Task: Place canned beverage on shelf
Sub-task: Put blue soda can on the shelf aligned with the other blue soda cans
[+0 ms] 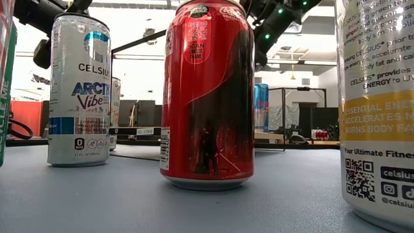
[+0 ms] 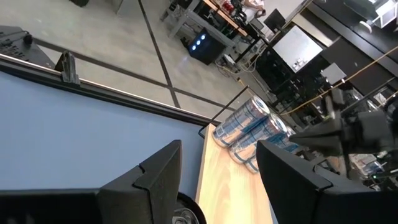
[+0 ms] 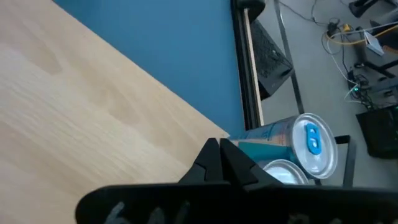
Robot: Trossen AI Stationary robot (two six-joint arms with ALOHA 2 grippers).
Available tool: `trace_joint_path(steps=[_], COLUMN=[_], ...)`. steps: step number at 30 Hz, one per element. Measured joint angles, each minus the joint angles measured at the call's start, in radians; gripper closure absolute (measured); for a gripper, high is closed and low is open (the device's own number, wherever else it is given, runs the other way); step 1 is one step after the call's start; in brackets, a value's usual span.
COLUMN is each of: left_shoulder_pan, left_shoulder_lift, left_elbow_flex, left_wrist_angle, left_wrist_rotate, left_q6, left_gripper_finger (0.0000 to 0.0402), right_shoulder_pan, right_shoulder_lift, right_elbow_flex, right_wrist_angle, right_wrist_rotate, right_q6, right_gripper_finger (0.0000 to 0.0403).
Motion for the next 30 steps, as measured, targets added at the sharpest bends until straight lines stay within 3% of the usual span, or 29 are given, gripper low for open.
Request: trace_joint_path(steps=[12,30], left_shoulder_pan=[0.000,0.000], left_shoulder_lift=[0.000,0.000], left_elbow_flex=[0.000,0.000], left_wrist_angle=[-0.008,-0.018], left_wrist_rotate=[0.000,-0.006], left_q6=[0.005,0.005], left_gripper_finger=[0.0207,0.0207], right_shoulder_pan=[-0.001,-0.019], right_shoulder_lift=[0.017,0.017], right_elbow_flex=[0.003,0.003], right_wrist_angle=[-0.012,-0.027], right_wrist_rotate=[0.115,0.147], right_q6=[-0.022,-0.026], right_gripper_finger=[0.0403,0.0403])
